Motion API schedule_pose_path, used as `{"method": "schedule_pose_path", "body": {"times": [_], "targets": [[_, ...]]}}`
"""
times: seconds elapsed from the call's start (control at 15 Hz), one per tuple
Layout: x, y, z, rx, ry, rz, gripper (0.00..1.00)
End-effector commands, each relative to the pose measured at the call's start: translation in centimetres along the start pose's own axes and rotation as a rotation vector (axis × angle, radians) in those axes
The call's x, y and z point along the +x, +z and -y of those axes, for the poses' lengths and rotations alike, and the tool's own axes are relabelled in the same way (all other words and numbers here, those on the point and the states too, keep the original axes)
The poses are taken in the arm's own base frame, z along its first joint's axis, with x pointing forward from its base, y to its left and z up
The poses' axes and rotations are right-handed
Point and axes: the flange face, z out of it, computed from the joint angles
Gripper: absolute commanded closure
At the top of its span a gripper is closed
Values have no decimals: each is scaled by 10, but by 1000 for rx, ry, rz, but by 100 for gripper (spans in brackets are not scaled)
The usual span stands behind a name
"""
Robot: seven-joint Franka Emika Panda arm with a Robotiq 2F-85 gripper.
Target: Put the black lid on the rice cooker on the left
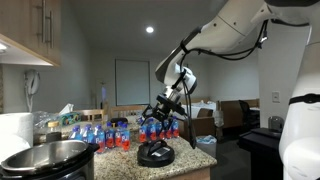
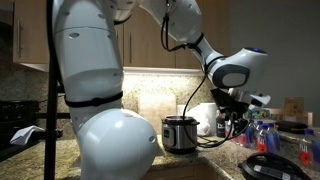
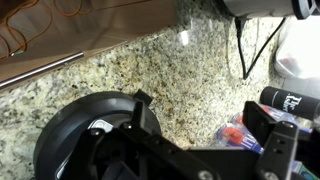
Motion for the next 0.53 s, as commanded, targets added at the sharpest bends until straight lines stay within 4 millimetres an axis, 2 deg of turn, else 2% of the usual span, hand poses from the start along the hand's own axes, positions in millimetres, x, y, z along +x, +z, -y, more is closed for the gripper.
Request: {"method": "schedule_pose_path", "body": {"times": [0.0,0.13,0.33,0.47], "targets": [[4,11,-4,25,59,-6,0],[8,23,-10,41,113,-5,0],[10,22,-8,49,118,-8,0],[19,31,-10,41,148,-70,0]]}}
